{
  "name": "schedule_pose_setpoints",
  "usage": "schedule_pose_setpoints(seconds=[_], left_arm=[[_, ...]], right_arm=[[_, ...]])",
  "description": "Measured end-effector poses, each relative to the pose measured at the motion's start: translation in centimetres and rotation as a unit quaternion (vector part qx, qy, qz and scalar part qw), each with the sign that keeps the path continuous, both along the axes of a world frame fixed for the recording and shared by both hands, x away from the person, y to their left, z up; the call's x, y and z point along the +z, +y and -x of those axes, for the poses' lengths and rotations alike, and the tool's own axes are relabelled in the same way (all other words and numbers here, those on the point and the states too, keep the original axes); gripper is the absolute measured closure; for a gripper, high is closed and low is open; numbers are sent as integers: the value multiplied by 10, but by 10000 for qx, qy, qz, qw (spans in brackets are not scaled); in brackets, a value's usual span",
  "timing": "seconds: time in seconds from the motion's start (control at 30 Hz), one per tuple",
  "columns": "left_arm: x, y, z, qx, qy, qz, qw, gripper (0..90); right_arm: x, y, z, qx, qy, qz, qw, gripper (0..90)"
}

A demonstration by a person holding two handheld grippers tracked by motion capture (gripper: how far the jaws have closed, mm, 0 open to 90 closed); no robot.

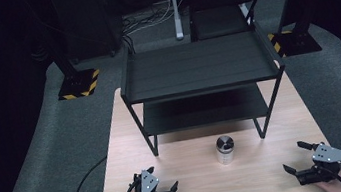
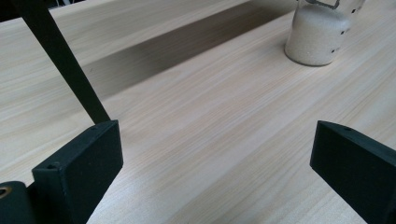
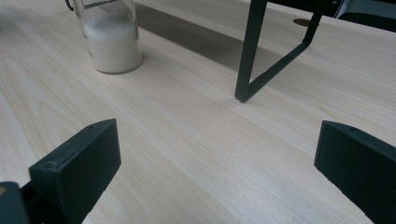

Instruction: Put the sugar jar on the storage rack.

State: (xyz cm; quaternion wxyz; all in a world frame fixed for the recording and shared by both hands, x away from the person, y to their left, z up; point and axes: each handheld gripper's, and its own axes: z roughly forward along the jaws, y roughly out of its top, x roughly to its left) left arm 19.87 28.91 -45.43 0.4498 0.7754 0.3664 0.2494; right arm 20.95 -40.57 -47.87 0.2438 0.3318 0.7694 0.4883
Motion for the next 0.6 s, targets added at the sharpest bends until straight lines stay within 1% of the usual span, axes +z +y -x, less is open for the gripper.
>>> schedule_pose_setpoints(seconds=[0.3, 0.33, 0.43, 0.6], left_arm=[[0, -1, 0, 6, 8, -11, 10000, 25], [0, -1, 0, 1, -2, 1, 10000, 28], [0, -1, 0, -10, 6, -20, 10000, 30], [0, -2, -1, -36, 12, -34, 10000, 29]], right_arm=[[2, 10, -1, 220, -42, 25, 9997, 0], [3, 15, -2, 312, -59, 64, 9995, 0], [4, 21, -5, 457, -64, 71, 9989, 0], [7, 38, -13, 682, -64, 101, 9976, 0]])
